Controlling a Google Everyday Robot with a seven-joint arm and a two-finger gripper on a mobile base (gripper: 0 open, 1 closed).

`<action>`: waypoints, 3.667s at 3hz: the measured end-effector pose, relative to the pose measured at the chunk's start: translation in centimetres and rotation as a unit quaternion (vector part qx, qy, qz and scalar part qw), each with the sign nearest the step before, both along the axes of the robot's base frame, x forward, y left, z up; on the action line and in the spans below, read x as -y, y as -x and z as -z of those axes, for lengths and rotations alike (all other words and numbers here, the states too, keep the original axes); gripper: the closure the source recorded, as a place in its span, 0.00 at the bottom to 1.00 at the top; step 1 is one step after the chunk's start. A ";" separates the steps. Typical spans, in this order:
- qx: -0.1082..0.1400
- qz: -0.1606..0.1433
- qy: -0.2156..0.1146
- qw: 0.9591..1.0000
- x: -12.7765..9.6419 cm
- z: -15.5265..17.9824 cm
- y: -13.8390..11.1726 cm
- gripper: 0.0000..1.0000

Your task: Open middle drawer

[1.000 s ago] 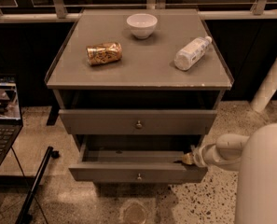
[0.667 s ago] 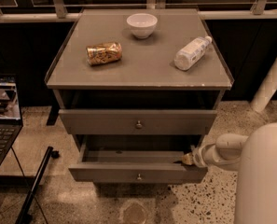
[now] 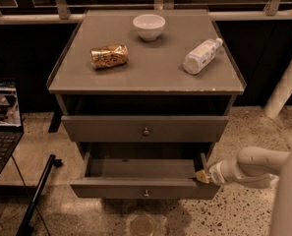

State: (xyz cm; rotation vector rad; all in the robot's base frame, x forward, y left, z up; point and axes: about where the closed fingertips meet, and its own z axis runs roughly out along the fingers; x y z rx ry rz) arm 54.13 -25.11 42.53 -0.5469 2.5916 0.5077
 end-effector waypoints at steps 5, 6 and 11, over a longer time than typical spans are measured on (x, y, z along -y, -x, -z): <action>0.014 -0.146 -0.028 0.989 -2.3 -1.7 4.0 1.00; 0.009 -0.135 -0.027 0.990 -2.2 -1.2 3.0 1.00; 0.000 -0.129 -0.026 0.991 -2.3 -0.4 2.3 0.13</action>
Offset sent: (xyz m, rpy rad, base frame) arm -0.0718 0.0230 0.0471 0.0647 -0.1088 0.5942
